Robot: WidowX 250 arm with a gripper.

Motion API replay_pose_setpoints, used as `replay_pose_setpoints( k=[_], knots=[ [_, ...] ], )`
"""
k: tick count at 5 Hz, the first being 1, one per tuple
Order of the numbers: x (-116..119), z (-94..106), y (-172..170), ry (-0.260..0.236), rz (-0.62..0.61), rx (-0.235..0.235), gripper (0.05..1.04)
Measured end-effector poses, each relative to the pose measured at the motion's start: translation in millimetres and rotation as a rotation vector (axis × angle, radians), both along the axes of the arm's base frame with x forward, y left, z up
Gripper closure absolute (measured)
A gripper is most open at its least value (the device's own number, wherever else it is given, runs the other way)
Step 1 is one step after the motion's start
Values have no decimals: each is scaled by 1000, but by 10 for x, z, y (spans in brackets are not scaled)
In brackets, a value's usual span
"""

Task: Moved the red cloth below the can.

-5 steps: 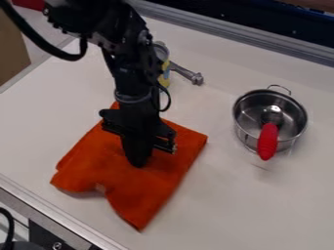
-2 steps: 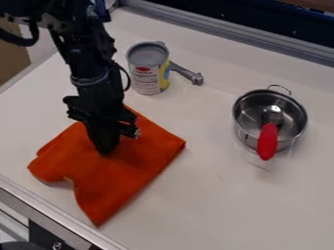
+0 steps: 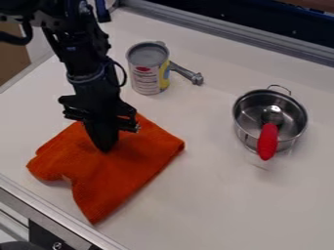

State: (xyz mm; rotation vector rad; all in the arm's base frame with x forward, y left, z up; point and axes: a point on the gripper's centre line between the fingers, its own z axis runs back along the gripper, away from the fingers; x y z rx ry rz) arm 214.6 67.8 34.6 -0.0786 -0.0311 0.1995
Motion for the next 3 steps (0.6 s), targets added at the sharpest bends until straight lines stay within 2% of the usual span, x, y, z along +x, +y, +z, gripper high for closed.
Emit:
replay_pose_setpoints(
  k=[1, 2, 3],
  knots=[
    [105, 240, -52, -51, 32, -40, 1009],
    [194, 391, -79, -53, 52, -78, 868],
    [215, 523, -94, -42, 64, -100, 630]
  ],
)
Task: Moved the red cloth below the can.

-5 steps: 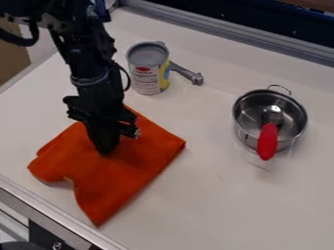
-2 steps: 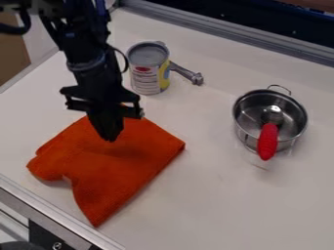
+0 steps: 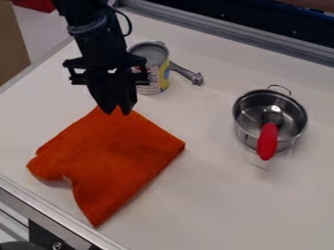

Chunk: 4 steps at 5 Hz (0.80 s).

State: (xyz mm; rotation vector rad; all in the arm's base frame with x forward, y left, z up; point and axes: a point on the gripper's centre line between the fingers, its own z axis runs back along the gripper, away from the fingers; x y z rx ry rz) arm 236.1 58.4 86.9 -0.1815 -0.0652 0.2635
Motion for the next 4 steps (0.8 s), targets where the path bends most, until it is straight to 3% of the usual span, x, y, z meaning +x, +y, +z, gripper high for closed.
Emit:
replay_pose_setpoints(
  k=[1, 2, 3, 4],
  knots=[
    [37, 39, -56, 10, 20, 16, 333],
    [103, 18, -205, -10, -8, 52, 97],
    [188, 17, -432, -50, -114, 98, 83],
    [269, -15, -613, -141, -96, 133, 83]
  ],
)
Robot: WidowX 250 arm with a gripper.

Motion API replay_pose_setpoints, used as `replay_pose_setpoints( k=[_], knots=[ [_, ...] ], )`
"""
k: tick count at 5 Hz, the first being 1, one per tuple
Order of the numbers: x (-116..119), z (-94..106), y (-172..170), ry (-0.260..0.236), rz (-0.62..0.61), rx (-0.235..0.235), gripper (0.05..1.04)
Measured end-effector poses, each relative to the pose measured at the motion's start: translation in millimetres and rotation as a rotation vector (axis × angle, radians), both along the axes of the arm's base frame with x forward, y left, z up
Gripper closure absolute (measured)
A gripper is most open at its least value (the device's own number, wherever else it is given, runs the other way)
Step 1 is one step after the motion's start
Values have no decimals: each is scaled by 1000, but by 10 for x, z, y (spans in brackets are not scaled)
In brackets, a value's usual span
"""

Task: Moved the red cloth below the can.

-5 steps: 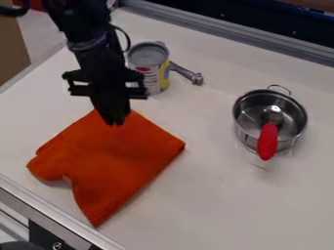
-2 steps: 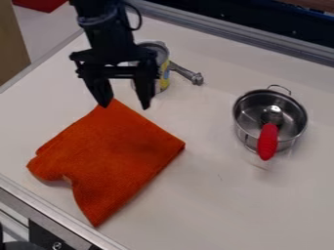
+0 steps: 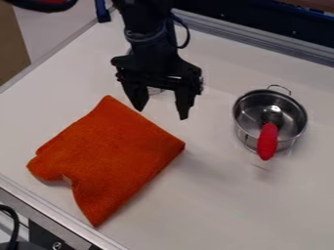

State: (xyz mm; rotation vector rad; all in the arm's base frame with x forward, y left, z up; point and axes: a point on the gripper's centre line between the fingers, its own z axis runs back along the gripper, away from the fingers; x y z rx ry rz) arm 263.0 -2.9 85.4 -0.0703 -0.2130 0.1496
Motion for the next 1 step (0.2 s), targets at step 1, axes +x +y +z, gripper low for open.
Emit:
replay_pose_setpoints(
  k=[1],
  knots=[
    [47, -24, -212, -9, -36, 9, 83]
  ],
)
